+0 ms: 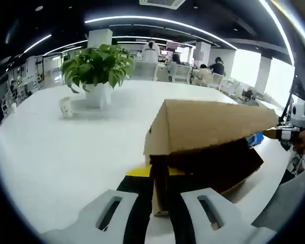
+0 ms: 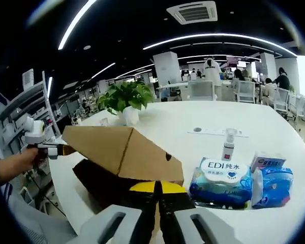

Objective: Operate the shoe box by opening the lid, removing the specified soft item, and placing it in the target area until the item is outside and the box remains undamaged.

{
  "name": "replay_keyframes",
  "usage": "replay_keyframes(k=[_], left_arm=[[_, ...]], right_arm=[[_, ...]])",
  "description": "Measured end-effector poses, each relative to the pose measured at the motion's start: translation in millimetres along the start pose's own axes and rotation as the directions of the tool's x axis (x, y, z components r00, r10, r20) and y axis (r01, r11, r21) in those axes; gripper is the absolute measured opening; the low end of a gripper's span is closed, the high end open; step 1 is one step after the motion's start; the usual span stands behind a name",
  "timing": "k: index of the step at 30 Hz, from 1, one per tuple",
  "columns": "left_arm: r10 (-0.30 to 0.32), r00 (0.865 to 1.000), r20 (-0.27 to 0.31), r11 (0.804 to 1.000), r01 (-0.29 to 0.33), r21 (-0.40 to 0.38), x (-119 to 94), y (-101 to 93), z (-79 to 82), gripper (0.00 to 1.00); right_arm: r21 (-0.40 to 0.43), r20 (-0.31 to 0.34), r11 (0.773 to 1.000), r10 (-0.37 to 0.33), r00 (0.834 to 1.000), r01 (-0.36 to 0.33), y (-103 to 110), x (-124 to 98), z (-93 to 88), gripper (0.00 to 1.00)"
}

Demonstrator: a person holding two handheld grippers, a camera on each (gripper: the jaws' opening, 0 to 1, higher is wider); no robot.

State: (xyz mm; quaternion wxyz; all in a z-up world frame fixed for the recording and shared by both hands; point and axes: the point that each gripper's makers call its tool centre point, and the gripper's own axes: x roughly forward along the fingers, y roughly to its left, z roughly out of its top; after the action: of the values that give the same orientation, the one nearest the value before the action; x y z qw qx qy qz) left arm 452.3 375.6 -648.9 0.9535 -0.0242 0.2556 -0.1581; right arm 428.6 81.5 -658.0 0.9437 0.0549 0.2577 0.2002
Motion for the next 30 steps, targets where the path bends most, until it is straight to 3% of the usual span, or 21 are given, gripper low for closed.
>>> replay_keyframes(k=[12,18,30], left_arm=[[-0.012,1.0,-0.012,0.999,0.013,0.039,-2.1,-0.5,-4.4,0.08],[-0.026,0.999,-0.034,0.998,0.028,0.061,-2.2,-4.7,-9.9,0.1],[-0.05,0.998,-0.048,0.99,0.056,0.132,-4.9,-9.7,-14.4,0.19]], right_arm=[[-0.007,-0.009,1.0,0.006,1.0,-0.006,2.7,-1.3,-8.0,0.0],[-0.063,-0.02,0.998,0.016,1.0,-0.018,3.4,-2.2,-11.2,0.01],[-0.107,-0.033,0.991,0.081,0.996,-0.084,9.4,-3.0,-15.7,0.11]])
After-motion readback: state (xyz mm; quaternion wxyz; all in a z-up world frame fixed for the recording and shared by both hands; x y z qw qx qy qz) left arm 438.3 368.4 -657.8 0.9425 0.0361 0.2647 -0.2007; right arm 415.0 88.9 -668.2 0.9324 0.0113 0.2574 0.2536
